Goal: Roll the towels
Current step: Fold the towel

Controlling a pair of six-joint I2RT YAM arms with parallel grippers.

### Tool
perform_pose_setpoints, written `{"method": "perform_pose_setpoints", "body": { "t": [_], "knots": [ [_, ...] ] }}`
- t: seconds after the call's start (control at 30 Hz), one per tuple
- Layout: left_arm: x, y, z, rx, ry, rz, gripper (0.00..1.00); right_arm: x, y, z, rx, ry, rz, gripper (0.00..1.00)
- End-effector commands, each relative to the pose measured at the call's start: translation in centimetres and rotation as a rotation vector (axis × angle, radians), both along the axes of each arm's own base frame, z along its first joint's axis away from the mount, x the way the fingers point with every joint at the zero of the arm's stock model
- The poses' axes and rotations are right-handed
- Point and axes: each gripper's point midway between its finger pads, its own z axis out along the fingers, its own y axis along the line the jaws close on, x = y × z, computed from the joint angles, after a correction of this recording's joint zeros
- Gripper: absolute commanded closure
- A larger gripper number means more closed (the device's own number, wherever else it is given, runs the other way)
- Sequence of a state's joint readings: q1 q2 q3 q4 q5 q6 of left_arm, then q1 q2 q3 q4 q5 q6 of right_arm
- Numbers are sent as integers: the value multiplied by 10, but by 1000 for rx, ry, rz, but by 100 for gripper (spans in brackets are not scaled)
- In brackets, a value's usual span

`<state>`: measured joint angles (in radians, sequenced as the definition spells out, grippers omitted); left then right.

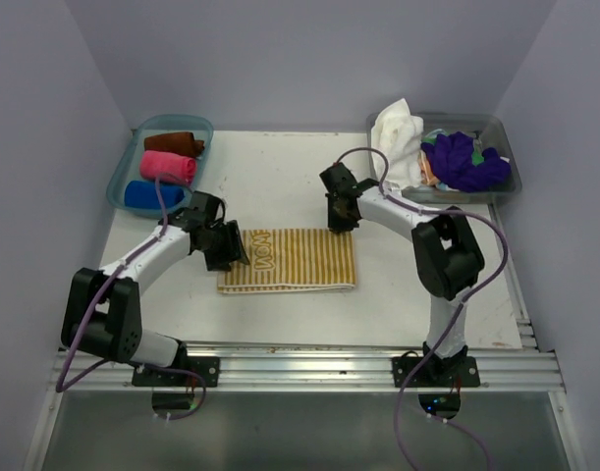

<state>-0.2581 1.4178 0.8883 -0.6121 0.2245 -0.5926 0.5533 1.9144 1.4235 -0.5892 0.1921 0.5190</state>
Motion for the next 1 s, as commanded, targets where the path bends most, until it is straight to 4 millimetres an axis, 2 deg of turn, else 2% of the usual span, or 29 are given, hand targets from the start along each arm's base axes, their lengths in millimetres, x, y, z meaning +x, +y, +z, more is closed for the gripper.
{"method": "perform_pose_setpoints", "body": {
  "t": [0.0, 0.1, 0.13, 0.23, 0.27, 0.33, 0.37, 0.4, 0.43, 0.47, 0.5, 0.53, 0.57, 0.6, 0.63, 0.67, 0.7, 0.73, 0.77, 0.83, 0.87, 0.97],
  "knots": [
    [-7, -2, -17, -5, 49, 22, 43, 14, -12, -14, -23, 21, 9, 83],
    [6, 3, -29, 38, 55, 47, 43, 3, -34, -29, -65, 53, -49, 84],
    [9, 3, -31, 40, 61, 37, 44, -7, -44, -30, -79, 61, -64, 84],
    [30, 0, -38, 59, 79, 23, 45, -26, -55, -29, -82, 59, -90, 84],
    [43, -2, -33, 61, 60, 21, 45, -44, -62, -32, -80, 76, -92, 84],
    [54, -1, -41, 90, 80, 23, 45, -61, -64, -32, -51, 75, -121, 84],
    [67, -5, -40, 85, 76, 22, 45, -83, -71, -34, -43, 88, -132, 84],
    [74, -8, -40, 77, 70, 19, 45, -96, -63, -36, -4, 96, -148, 84],
    [81, -11, -38, 68, 65, 22, 45, -121, -68, -49, -14, 134, -157, 83],
    [98, -17, -37, 59, 52, 18, 45, -129, -62, -39, 21, 105, -164, 83],
    [106, -20, -37, 54, 47, 13, 45, -147, -46, -40, 47, 111, -167, 83],
    [114, -24, -36, 50, 40, 6, 45, -164, -43, -45, 50, 125, -166, 83],
    [132, -29, -36, 42, 29, 0, 45, -173, -32, -43, 82, 120, -157, 83],
    [140, -33, -35, 40, 20, -11, 46, -187, -12, -35, 134, 113, -134, 83],
    [147, -34, -33, 51, 12, -22, 46, -191, -3, -29, 152, 99, -123, 83],
    [159, -37, -24, 58, 1, -29, 46, -196, -1, -24, 138, 95, -118, 83],
    [164, -38, -16, 65, -20, -48, 46, -199, 5, -13, 149, 68, -91, 83],
    [168, -37, -7, 68, -44, -51, 45, -189, 8, 2, 152, 16, -96, 82],
    [169, -38, 14, 65, -93, -55, 45, -186, 7, 9, 150, -4, -89, 80],
    [169, -33, 33, 84, -143, -53, 43, -173, 12, 28, 136, -65, -47, 78],
    [164, -29, 49, 89, -177, -46, 43, -168, 14, 31, 123, -80, -32, 77],
    [145, -23, 63, 93, -197, -41, 43, -148, 32, 41, 62, -96, 42, 78]
  ]
}}
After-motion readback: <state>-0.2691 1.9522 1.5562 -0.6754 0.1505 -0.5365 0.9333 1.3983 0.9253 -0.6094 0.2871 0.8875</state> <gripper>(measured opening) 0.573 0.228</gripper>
